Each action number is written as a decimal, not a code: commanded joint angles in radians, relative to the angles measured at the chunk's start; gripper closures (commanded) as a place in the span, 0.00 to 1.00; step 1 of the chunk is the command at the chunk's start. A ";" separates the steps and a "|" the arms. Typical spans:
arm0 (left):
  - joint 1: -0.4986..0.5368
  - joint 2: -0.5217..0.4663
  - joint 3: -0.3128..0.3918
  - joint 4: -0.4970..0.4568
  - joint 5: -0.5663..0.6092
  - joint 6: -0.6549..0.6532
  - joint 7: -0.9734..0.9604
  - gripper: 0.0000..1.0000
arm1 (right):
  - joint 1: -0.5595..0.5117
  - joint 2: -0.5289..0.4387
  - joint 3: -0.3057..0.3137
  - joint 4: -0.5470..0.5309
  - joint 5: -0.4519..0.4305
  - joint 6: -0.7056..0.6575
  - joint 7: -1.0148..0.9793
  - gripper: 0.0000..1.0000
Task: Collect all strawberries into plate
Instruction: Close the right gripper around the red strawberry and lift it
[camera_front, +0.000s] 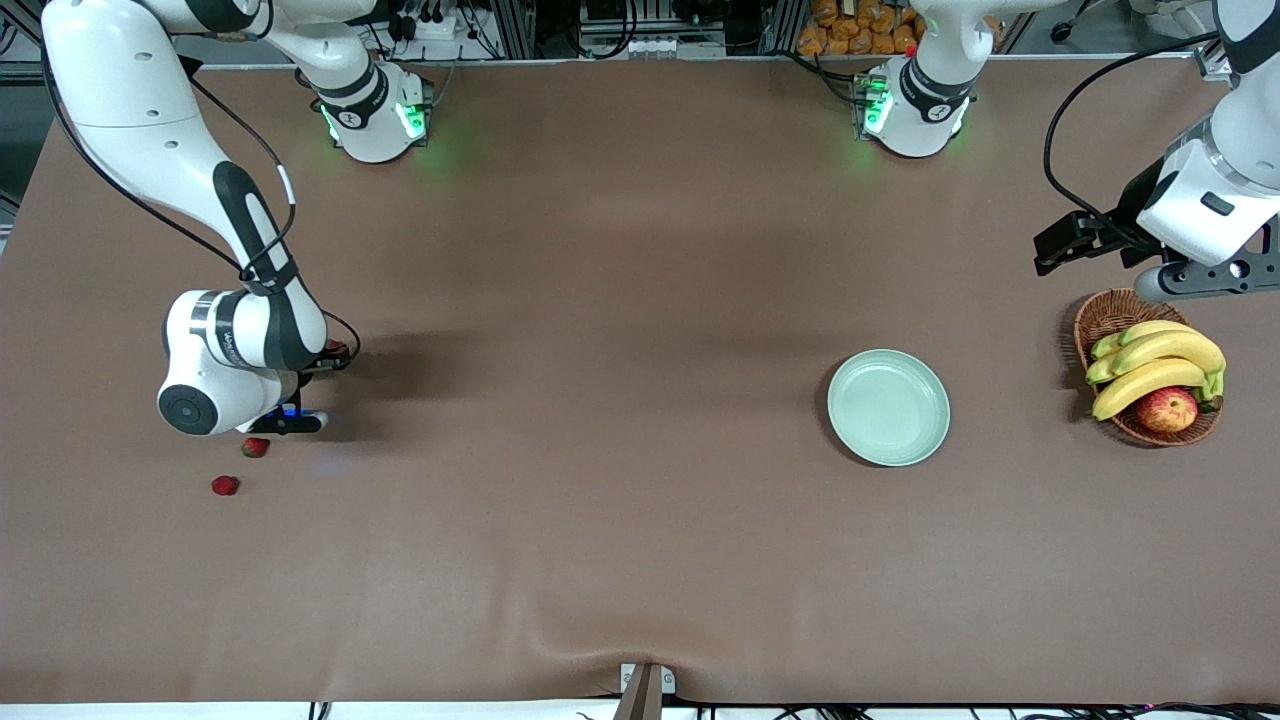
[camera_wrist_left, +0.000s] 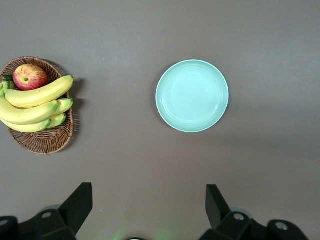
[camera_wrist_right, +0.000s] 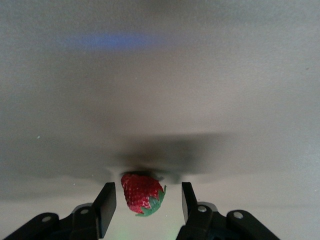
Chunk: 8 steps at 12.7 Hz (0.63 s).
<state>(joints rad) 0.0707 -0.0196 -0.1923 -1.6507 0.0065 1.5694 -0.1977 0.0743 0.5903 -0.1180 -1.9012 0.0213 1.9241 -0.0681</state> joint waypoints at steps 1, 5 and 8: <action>0.005 -0.022 -0.006 -0.018 0.018 0.012 0.015 0.00 | 0.002 0.000 -0.002 -0.013 0.011 0.000 -0.006 0.63; 0.005 -0.022 -0.006 -0.018 0.018 0.012 0.015 0.00 | 0.002 -0.006 0.009 0.001 0.016 0.003 -0.009 0.98; 0.005 -0.022 -0.006 -0.018 0.018 0.018 0.015 0.00 | 0.004 -0.047 0.046 0.112 0.145 0.000 -0.003 1.00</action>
<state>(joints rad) 0.0707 -0.0199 -0.1926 -1.6510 0.0065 1.5709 -0.1977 0.0765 0.5820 -0.0971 -1.8520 0.0843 1.9449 -0.0696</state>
